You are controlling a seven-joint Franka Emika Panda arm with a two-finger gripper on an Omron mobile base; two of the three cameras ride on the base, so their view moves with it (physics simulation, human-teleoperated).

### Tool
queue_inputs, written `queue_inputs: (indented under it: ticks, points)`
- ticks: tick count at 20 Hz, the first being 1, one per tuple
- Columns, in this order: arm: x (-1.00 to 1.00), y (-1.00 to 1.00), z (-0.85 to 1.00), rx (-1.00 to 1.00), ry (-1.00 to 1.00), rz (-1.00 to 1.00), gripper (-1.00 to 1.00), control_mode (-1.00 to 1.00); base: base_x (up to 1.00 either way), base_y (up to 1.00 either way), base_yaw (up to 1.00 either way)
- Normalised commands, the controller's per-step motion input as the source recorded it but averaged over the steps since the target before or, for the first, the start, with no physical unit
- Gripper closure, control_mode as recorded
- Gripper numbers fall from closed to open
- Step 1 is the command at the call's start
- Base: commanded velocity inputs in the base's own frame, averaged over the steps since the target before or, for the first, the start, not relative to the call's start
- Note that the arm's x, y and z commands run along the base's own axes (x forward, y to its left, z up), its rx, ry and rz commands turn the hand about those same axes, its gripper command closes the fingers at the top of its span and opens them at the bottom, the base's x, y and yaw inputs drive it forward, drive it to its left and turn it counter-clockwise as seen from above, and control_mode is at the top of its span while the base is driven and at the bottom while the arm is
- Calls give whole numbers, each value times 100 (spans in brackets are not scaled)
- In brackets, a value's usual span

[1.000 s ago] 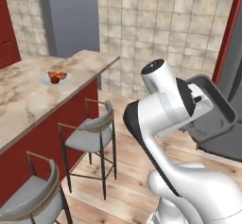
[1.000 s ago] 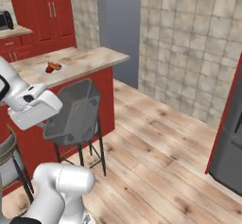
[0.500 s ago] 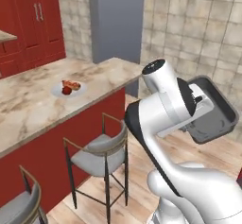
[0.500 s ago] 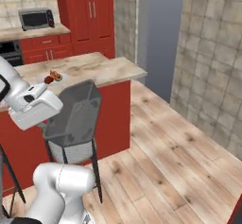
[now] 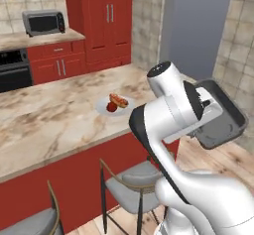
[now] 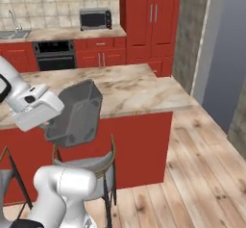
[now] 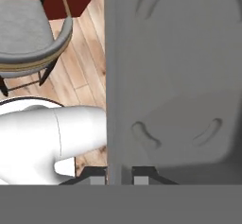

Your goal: Retrieve the tupperware and aluminum foil from the cabinet and place them on the dining counter near the plate with bell pepper and hot dog to prepare for storing leftovers.

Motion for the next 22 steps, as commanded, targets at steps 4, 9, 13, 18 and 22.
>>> queue_inputs:
  ticks: [4,9,13,18,22]
  points:
    - [0,0,0,0,0,0,100,100,99,0,52]
    - [17,2,-2,0,0,9,100,-100,74,1,39]
    - [72,7,-4,0,0,37,100,-100,0,0,0]
    - [31,24,0,-3,-1,18,100,-100,0,0,0]
    - [10,39,3,-7,-10,11,100,-100,0,0,0]
